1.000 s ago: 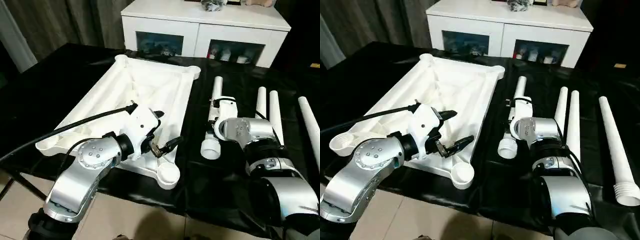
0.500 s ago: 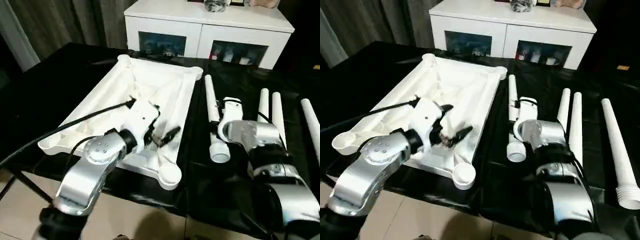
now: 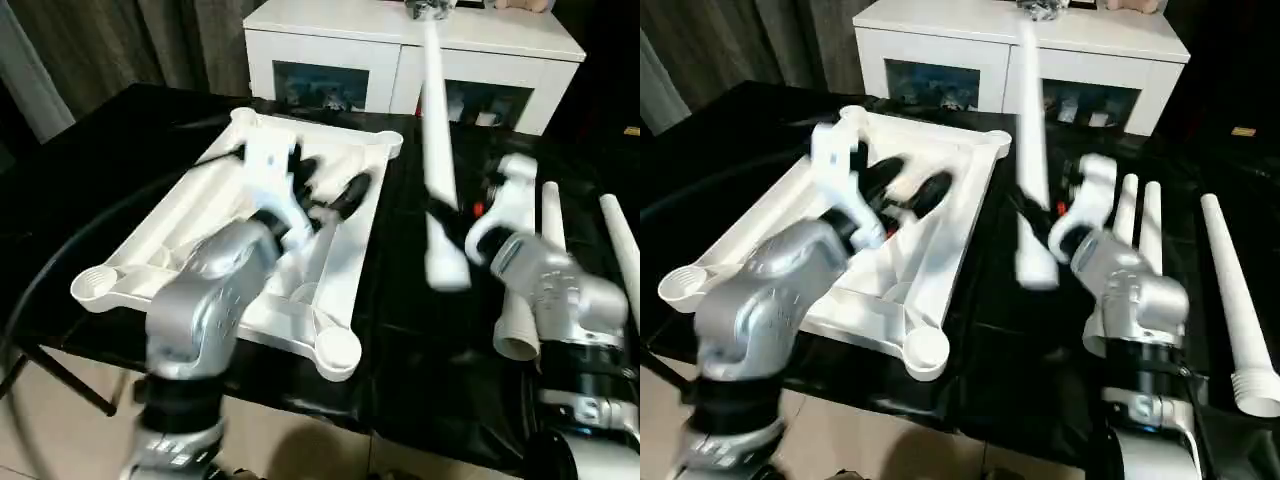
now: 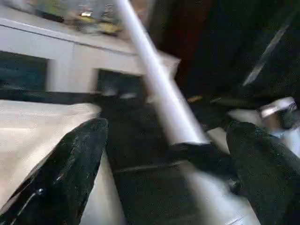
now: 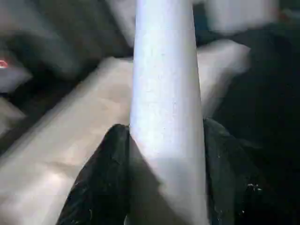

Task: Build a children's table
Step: Pick table leg

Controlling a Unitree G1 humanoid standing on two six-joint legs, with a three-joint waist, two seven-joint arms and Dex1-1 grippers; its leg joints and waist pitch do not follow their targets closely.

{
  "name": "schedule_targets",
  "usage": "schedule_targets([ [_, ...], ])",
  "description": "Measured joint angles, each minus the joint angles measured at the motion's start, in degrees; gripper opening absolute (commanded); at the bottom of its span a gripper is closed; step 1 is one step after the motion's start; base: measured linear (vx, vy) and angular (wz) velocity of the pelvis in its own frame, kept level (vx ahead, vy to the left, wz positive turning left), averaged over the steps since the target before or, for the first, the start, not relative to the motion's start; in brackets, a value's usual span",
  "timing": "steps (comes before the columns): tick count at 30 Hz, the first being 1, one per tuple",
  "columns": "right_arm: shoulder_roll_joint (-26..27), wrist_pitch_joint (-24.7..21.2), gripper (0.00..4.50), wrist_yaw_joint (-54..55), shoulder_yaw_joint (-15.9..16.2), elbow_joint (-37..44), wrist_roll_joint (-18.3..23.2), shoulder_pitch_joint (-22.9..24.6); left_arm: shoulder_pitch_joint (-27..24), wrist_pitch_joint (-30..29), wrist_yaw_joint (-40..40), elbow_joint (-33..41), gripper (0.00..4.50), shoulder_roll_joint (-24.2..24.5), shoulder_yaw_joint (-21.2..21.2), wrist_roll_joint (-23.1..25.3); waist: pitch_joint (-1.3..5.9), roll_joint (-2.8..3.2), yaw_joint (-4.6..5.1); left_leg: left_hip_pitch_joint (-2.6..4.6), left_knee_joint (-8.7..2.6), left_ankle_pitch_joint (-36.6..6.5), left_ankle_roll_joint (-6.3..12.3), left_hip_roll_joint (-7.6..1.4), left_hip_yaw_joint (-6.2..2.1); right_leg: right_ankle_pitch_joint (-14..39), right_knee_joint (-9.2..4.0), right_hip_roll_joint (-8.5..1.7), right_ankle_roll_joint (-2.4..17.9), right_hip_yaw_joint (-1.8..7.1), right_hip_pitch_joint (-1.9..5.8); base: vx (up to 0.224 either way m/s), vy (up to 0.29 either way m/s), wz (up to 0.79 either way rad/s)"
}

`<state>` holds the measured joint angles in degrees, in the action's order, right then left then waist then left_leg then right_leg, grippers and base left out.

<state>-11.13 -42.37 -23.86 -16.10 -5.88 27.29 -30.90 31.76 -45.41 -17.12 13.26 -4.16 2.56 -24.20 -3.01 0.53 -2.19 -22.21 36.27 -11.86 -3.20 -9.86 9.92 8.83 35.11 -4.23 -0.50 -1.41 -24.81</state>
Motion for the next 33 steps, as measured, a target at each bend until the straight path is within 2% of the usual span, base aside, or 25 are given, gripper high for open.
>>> schedule_targets([
  [3,0.5,-1.2,1.82,-5.0,0.5,3.5,4.7,2.3,3.2,-2.4,-0.1,-1.5,4.50,-2.0,2.3,-4.1,0.00,0.00,-0.33,-0.08,-0.02,0.0,0.03,-0.04,-0.01,0.0,-0.11,-0.02,0.0,-0.10,0.00,0.000,0.000,0.00],
  [6,0.4,-2.0,1.82,-7.8,1.1,6.2,6.8,4.0,4.6,-4.8,-0.1,-2.9,4.50,-3.3,3.9,-6.9,-0.01,-0.02,-0.65,-0.17,-0.01,0.1,0.15,-0.04,0.00,0.0,-0.17,-0.09,0.0,-0.21,0.00,0.000,0.000,0.00],
  [10,0.2,-2.5,1.82,-11.4,3.8,10.4,8.6,5.9,5.4,-8.3,0.0,-3.3,4.50,-3.3,5.0,-10.0,-0.02,-0.02,-1.02,-0.17,-0.01,0.1,0.15,-0.04,-0.01,0.0,-0.17,-0.10,0.0,-0.25,0.00,0.000,0.000,0.00],
  [14,-0.7,-2.6,1.82,-12.0,4.4,11.1,9.1,6.8,5.6,-10.2,0.2,-3.3,4.50,-3.2,5.7,-11.6,-0.06,-0.10,-1.38,-0.20,-0.01,0.1,0.15,-0.04,-0.01,0.0,-0.18,-0.16,0.0,-0.32,0.02,0.000,0.000,0.00],
  [23,-1.4,-2.6,1.82,-13.6,5.4,12.7,9.3,8.1,5.6,-11.8,1.9,-3.7,4.50,-3.4,7.1,-13.1,-0.07,-0.12,-1.30,-0.30,-0.01,0.1,0.14,-0.09,-0.08,0.1,-0.18,-0.17,-0.1,-0.50,0.01,0.000,0.000,0.00],
  [29,-0.7,-2.5,1.82,-15.2,8.6,14.7,10.8,8.1,5.6,-12.0,3.3,-5.8,4.50,-3.4,6.6,-13.4,-0.07,-0.12,-1.28,-0.36,-0.01,0.1,0.14,-0.13,-0.12,0.1,-0.21,-0.18,-0.2,-0.62,0.01,0.000,0.000,0.00],
  [33,-1.5,-0.4,1.82,-14.2,10.1,14.7,7.9,8.1,5.6,-11.7,5.5,-6.9,4.50,-3.3,7.6,-12.4,-0.07,-0.12,-1.46,-0.42,-0.01,0.1,0.14,-0.13,-0.12,0.1,-0.27,-0.24,-0.2,-0.68,0.04,0.000,0.000,0.00],
])
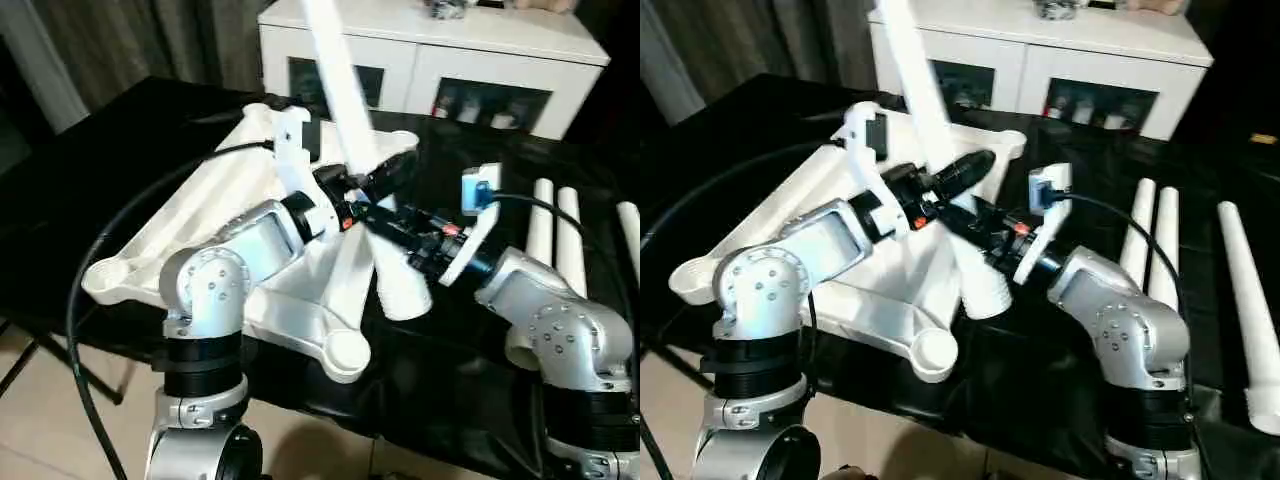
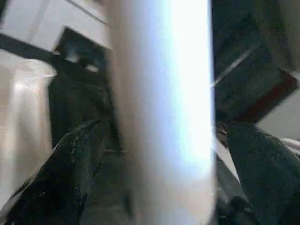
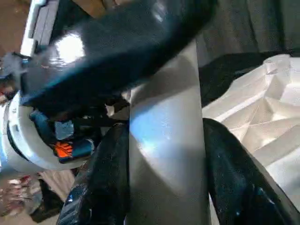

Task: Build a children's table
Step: Pick table leg

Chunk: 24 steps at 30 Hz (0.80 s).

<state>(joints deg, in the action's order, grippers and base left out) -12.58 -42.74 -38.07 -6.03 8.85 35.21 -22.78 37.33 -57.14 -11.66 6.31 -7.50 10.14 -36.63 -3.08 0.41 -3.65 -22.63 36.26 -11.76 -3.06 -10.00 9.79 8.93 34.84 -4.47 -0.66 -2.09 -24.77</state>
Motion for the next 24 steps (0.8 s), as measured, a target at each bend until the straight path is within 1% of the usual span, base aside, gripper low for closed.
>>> schedule_targets([
  [4,-1.1,4.4,1.82,2.4,4.6,0.0,-6.8,-0.1,0.0,0.0,0.8,0.0,4.50,0.0,0.3,-0.2,0.00,0.00,0.09,-0.01,-0.01,0.0,-0.01,-0.01,-0.01,0.0,0.00,0.00,0.0,-0.03,0.00,0.000,0.000,0.00],
  [6,-1.0,7.4,1.82,4.2,7.4,-0.1,-10.9,-0.5,0.1,0.0,1.8,-0.1,4.50,0.0,0.3,-0.2,0.00,0.00,0.15,-0.02,-0.01,0.0,-0.01,-0.01,-0.01,0.0,0.00,0.00,0.0,-0.04,-0.02,0.000,0.000,0.00],
  [7,-1.2,9.1,1.82,4.8,8.8,-0.1,-12.8,-0.8,0.3,0.2,2.5,-0.6,4.32,-0.1,0.5,-0.2,0.00,0.00,0.22,-0.02,-0.01,0.0,-0.01,-0.01,-0.02,0.0,0.00,0.00,0.0,-0.03,-0.02,0.000,0.000,0.00],
  [9,-1.3,12.8,1.82,6.1,12.2,-0.1,-17.2,-1.6,0.8,0.5,3.8,-1.5,4.11,-0.1,0.9,0.1,0.00,0.00,0.38,-0.02,-0.01,0.0,-0.01,-0.01,-0.02,0.0,0.00,0.00,0.0,-0.04,-0.03,0.000,0.000,0.00],
  [10,-1.3,13.8,1.82,6.7,13.1,-0.1,-18.4,-1.8,0.8,0.6,4.1,-1.7,4.11,-0.1,1.0,0.2,0.00,0.00,0.33,-0.03,-0.01,0.0,-0.01,-0.01,-0.02,0.0,0.00,0.00,0.0,-0.04,-0.03,0.000,0.000,0.00],
  [12,-0.5,15.1,1.82,8.4,13.5,-0.5,-20.3,-2.0,0.9,0.6,5.0,-1.7,3.87,0.0,1.3,0.4,0.00,-0.01,0.31,-0.04,-0.01,0.0,-0.01,-0.01,-0.02,0.0,0.00,0.00,0.0,-0.03,-0.03,0.000,0.000,0.00],
  [14,-0.2,16.5,1.82,9.6,13.7,-1.1,-21.6,-2.1,0.9,0.6,5.9,-1.7,3.87,0.0,1.4,0.5,-0.01,-0.01,0.15,-0.09,0.00,0.0,-0.01,-0.01,-0.02,0.0,-0.01,0.00,0.0,-0.04,-0.03,0.000,0.000,0.00],
  [15,0.0,17.1,1.82,10.2,13.9,-1.3,-22.3,-2.2,0.9,0.6,6.2,-1.7,3.60,0.0,1.4,0.6,-0.01,-0.01,0.14,-0.12,0.00,0.0,-0.01,-0.01,-0.02,0.0,-0.03,0.00,0.0,-0.04,-0.03,0.000,0.000,0.00],
  [18,1.0,18.5,1.82,11.9,13.9,-2.5,-23.0,-2.6,1.0,1.4,7.7,-2.3,3.45,0.0,1.4,1.6,0.00,-0.02,0.26,-0.14,0.01,0.0,0.00,-0.01,-0.02,0.0,-0.04,0.00,0.0,-0.04,-0.05,0.000,0.000,0.00],
  [19,1.1,18.9,1.82,12.4,13.9,-2.9,-23.5,-2.7,1.1,1.9,8.3,-2.8,3.28,0.0,1.3,1.8,0.00,-0.02,0.27,-0.17,0.00,0.0,0.00,-0.01,-0.02,0.0,-0.04,0.00,0.0,-0.06,-0.07,0.000,0.000,0.00],
  [20,1.2,19.2,1.82,12.7,14.1,-3.3,-23.8,-2.7,1.1,2.2,8.7,-3.0,3.28,0.0,1.3,2.0,-0.01,-0.04,0.25,-0.19,0.00,0.0,0.00,-0.02,-0.03,0.0,-0.04,0.00,0.0,-0.07,-0.09,0.000,0.000,0.00],
  [21,1.3,19.6,1.82,12.9,14.2,-3.6,-24.1,-2.7,1.2,2.6,8.9,-3.3,3.10,0.0,1.2,2.0,-0.01,-0.04,0.24,-0.21,0.01,0.0,0.00,-0.02,-0.04,0.0,-0.04,0.00,0.0,-0.08,-0.10,0.000,0.000,0.00],
  [22,1.4,19.8,1.82,13.0,14.3,-3.7,-24.3,-2.7,1.2,2.8,8.9,-3.4,3.10,0.0,1.2,2.0,-0.01,-0.04,0.24,-0.21,0.01,0.0,0.00,-0.02,-0.04,0.0,-0.04,0.00,0.0,-0.08,-0.11,0.000,0.000,0.00],
  [24,1.6,20.3,1.82,13.0,14.4,-4.3,-24.5,-2.7,1.4,3.9,9.0,-3.8,2.84,-0.1,1.2,2.0,-0.01,-0.04,0.25,-0.22,0.01,0.0,0.01,-0.02,-0.04,0.0,-0.04,0.00,0.0,-0.08,-0.11,0.000,0.000,0.00],
])
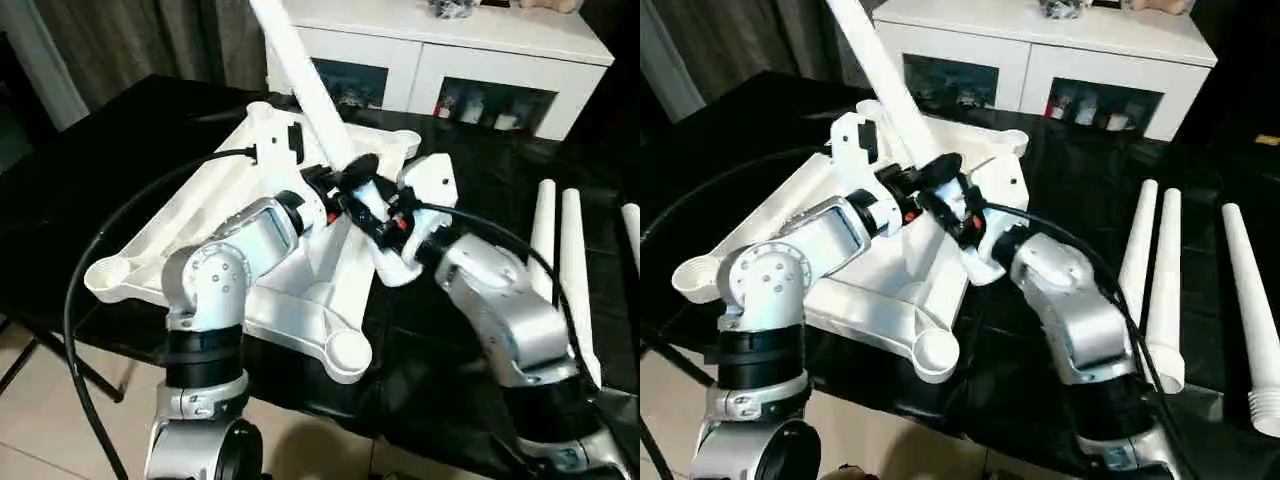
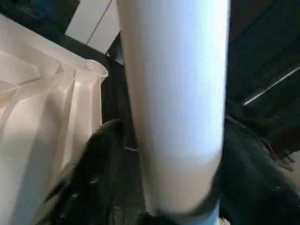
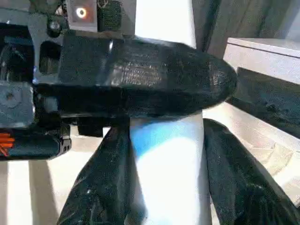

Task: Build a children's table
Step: Pick table leg

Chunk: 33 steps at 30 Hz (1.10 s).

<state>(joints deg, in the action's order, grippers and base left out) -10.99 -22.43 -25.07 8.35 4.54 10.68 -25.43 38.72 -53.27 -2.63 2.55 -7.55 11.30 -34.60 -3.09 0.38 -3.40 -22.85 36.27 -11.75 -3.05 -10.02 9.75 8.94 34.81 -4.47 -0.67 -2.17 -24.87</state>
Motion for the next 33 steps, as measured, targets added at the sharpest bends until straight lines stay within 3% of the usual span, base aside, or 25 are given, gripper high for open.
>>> schedule_targets([
  [11,0.1,0.8,1.82,-0.3,0.6,-0.5,-0.3,0.0,0.2,3.0,0.5,-0.2,2.03,0.0,0.0,-0.3,0.00,0.00,-0.04,-0.01,0.02,0.1,0.11,0.00,0.00,0.0,0.04,0.00,0.0,-0.01,0.00,0.000,0.000,0.00],
  [20,0.1,1.9,1.82,-0.3,0.6,-0.8,-0.5,0.0,0.2,3.5,1.0,-0.2,1.95,0.0,-0.1,-1.4,0.00,0.00,-0.03,0.01,0.03,0.1,0.10,-0.01,0.00,0.0,0.10,0.00,0.0,-0.01,0.00,0.000,0.000,0.00],
  [21,0.2,1.9,2.17,-0.3,0.6,-0.8,-0.5,0.0,0.2,3.6,1.0,-0.2,1.94,0.0,-0.1,-1.4,0.00,0.01,-0.03,0.01,0.04,0.1,0.10,-0.01,0.00,0.0,0.10,0.00,0.0,-0.01,0.00,0.000,0.000,0.00],
  [25,1.4,0.3,2.71,-2.5,-2.5,-0.3,5.1,0.1,0.3,4.7,-0.2,-0.1,1.90,2.4,-2.6,1.0,0.02,0.03,-0.04,0.03,0.04,0.1,0.11,-0.01,-0.01,0.0,0.11,0.00,0.0,-0.01,0.01,0.000,0.000,0.00],
  [33,-3.8,-6.2,3.30,-10.1,-7.8,2.1,14.0,1.1,0.2,4.8,-4.4,0.1,1.86,5.4,-3.3,1.6,0.02,0.03,-0.23,0.03,0.06,0.4,0.37,-0.02,0.01,-0.1,0.13,-0.02,0.1,-0.03,0.06,0.000,0.000,0.00],
])
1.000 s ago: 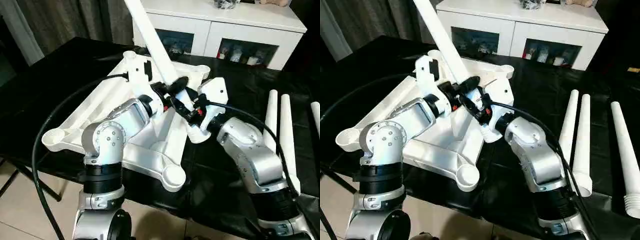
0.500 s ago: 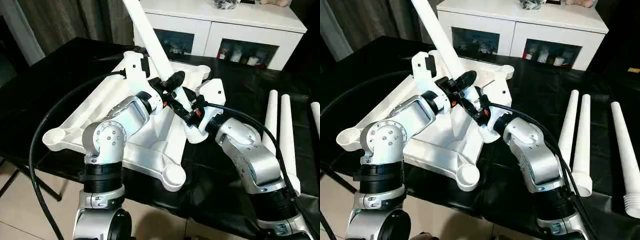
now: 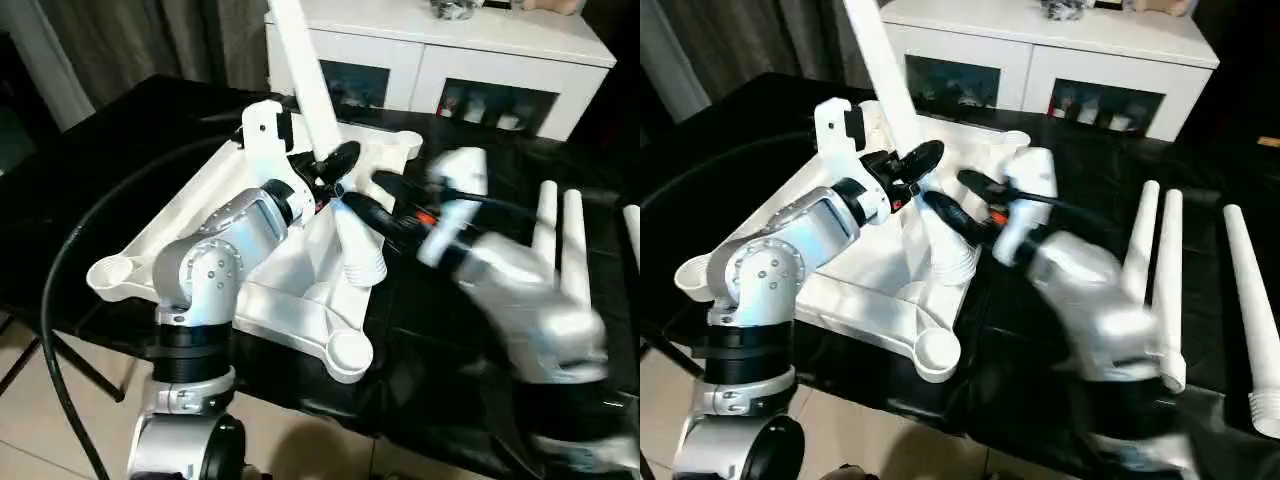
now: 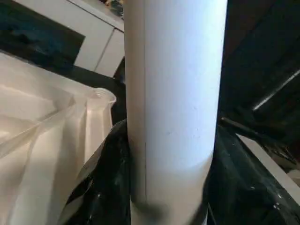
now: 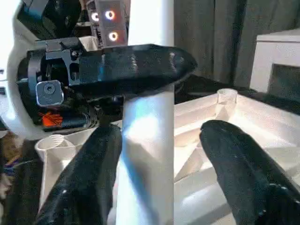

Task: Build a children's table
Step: Pick table leg

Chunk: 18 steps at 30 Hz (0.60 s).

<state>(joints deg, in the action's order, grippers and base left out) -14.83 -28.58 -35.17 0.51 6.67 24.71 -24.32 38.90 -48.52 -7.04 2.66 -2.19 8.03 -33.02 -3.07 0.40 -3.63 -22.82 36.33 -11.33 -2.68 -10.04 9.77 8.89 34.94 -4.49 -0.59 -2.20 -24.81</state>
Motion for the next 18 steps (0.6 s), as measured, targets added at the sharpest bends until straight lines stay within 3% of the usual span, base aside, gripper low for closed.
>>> schedule_targets([
  [9,-4.3,-8.3,4.04,-5.1,-3.3,1.2,7.6,-0.1,-0.1,-2.2,-9.2,3.1,1.86,3.7,-1.1,-5.8,0.00,0.00,0.10,0.04,-0.01,0.1,-0.10,-0.01,-0.01,-0.1,0.08,0.00,0.1,-0.03,0.00,0.000,0.000,0.00],
  [18,-4.9,-10.3,4.29,-4.8,0.2,4.6,7.9,0.3,-0.1,-1.4,-10.6,4.0,1.86,5.2,-4.7,-3.1,0.00,0.00,0.11,0.11,-0.01,0.1,-0.21,-0.02,-0.01,-0.1,0.08,0.00,0.1,-0.04,0.08,0.000,0.000,0.00],
])
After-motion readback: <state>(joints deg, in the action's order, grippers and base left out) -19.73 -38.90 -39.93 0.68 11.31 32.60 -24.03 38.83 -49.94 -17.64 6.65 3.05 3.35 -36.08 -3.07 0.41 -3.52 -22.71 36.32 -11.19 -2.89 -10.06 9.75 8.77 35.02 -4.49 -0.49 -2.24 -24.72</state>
